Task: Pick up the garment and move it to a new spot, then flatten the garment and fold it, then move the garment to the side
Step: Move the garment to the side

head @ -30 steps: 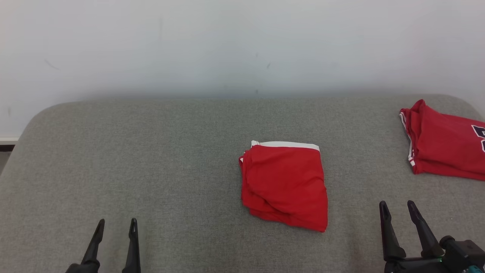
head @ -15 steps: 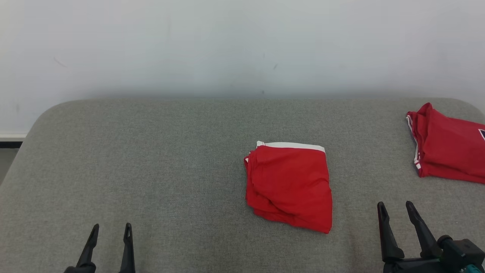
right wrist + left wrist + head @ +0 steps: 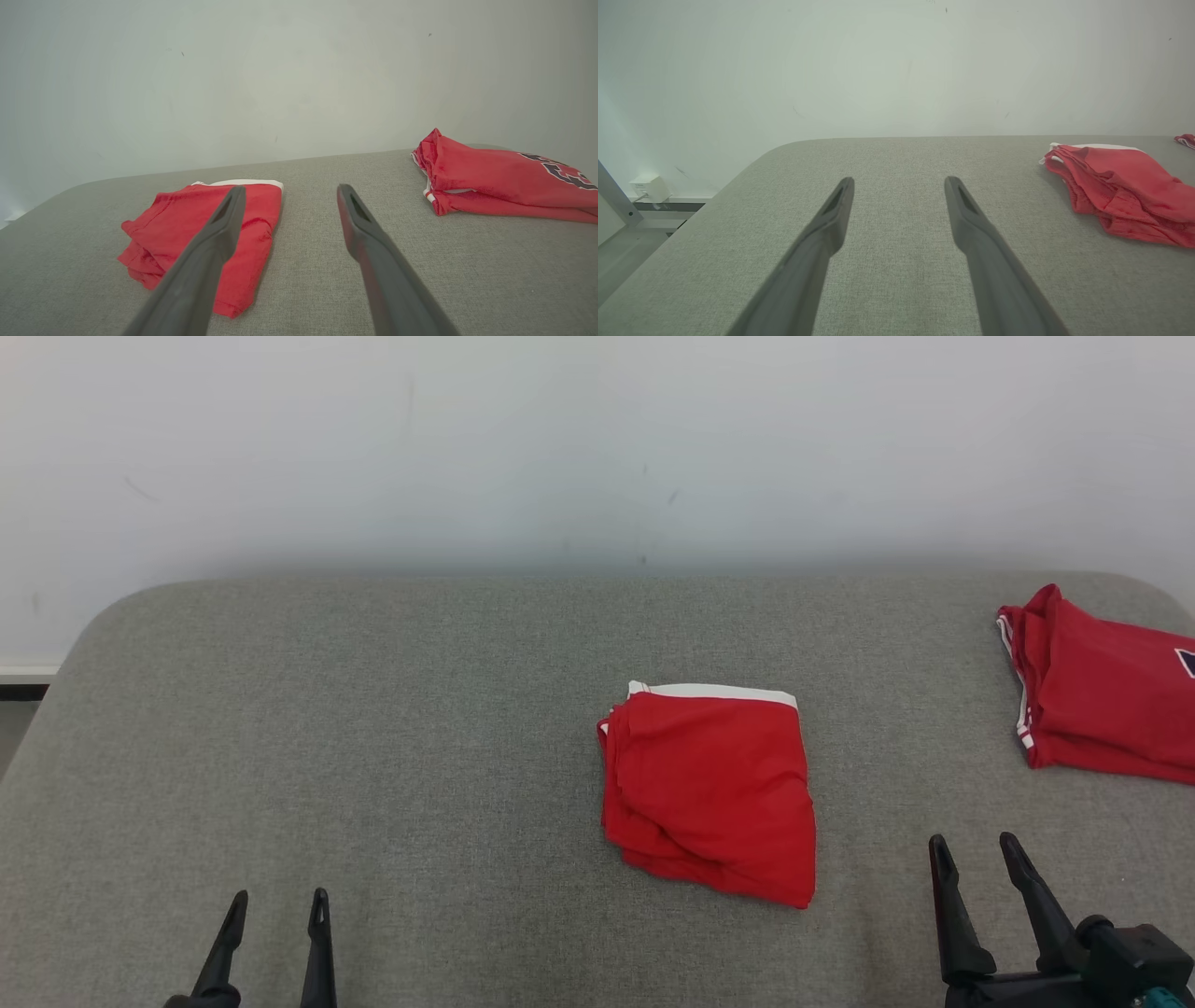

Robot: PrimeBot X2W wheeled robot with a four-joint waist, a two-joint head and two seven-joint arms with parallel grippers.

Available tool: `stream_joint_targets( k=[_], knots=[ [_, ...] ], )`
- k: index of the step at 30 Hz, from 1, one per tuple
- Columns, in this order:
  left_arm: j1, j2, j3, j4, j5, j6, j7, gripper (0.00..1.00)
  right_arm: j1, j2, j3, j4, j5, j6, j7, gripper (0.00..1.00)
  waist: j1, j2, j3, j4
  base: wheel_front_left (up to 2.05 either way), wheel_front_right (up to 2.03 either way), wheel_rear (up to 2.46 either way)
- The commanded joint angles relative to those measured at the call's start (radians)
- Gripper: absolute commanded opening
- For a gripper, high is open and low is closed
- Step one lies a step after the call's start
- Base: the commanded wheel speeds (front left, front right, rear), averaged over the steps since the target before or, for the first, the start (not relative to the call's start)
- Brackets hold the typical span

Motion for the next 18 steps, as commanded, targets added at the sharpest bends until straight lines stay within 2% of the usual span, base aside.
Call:
stream_joint_targets(
  k=[1, 10, 18],
  knots=[
    [0.007, 0.005, -0.001, -0.002, -0.004, 0.003, 0.000, 1.00, 0.011, 0.002, -0.004, -0.002, -0.009, -0.003, 0.004, 1.00, 0.0000, 0.0000, 0.000, 0.001, 0.00, 0.00, 0.00],
    [0.003, 0.009, -0.010, 0.002, -0.012, 0.007, -0.001, 1.00, -0.015, 0.005, -0.005, 0.001, -0.009, -0.003, 0.008, 1.00, 0.0000, 0.0000, -0.001, 0.006, 0.00, 0.00, 0.00],
    [-0.025, 0.005, -0.029, 0.013, -0.016, 0.007, -0.005, 1.00, -0.162, -0.026, 0.027, 0.045, -0.002, -0.003, 0.059, 1.00, 0.0000, 0.0000, 0.011, 0.032, 0.00, 0.00, 0.00]
  ],
)
